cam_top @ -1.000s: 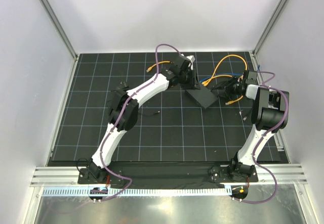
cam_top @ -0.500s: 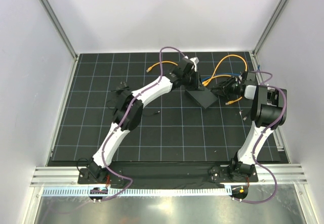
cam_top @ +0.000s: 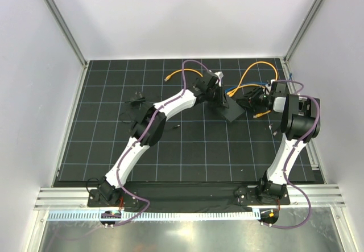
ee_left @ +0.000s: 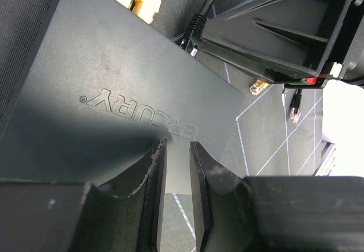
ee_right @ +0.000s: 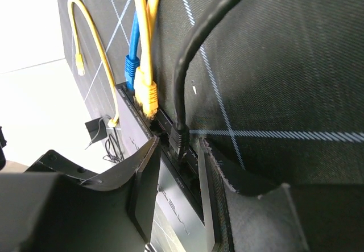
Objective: Pull the plug from the switch port
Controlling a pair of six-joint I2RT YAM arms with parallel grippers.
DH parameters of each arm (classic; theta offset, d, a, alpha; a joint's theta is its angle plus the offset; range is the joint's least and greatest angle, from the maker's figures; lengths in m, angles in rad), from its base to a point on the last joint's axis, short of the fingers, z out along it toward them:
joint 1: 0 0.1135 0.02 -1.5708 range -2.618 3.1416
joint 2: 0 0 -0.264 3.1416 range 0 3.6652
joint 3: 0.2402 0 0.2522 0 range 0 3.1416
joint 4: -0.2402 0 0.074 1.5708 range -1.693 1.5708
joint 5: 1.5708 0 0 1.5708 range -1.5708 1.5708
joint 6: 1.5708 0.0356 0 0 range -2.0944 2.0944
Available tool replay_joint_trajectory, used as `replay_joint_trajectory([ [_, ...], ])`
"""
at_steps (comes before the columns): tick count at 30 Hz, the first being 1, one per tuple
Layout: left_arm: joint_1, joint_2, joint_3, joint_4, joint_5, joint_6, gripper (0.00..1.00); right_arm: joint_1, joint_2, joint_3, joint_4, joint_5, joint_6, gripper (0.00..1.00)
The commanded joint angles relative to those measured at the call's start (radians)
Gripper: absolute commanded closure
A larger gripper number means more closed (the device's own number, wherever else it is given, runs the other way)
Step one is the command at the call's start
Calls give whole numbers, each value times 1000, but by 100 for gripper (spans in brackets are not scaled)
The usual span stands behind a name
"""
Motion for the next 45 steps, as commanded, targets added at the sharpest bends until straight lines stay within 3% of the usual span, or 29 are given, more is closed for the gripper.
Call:
replay_joint_trajectory([
  [1,0,2,44,34,19,-9,74,9,12,-9,60,-31,-6,60],
  [12,0,-9,11,13,19,-15,76,9,42,-14,80,-88,-40,60],
  [16,0,-11,10,13,24,-20,77,9,44,31,-39,-80,-138,60],
  [21,0,-12,10,13,22,-15,77,7,61,46,-64,-89,-167,60],
  [29,0,-11,-1,11,24,-18,78,7,92,45,-33,-94,-133,61],
  [45,0,-1,-2,13,28,-26,79,9,121,-27,56,-74,-66,75],
])
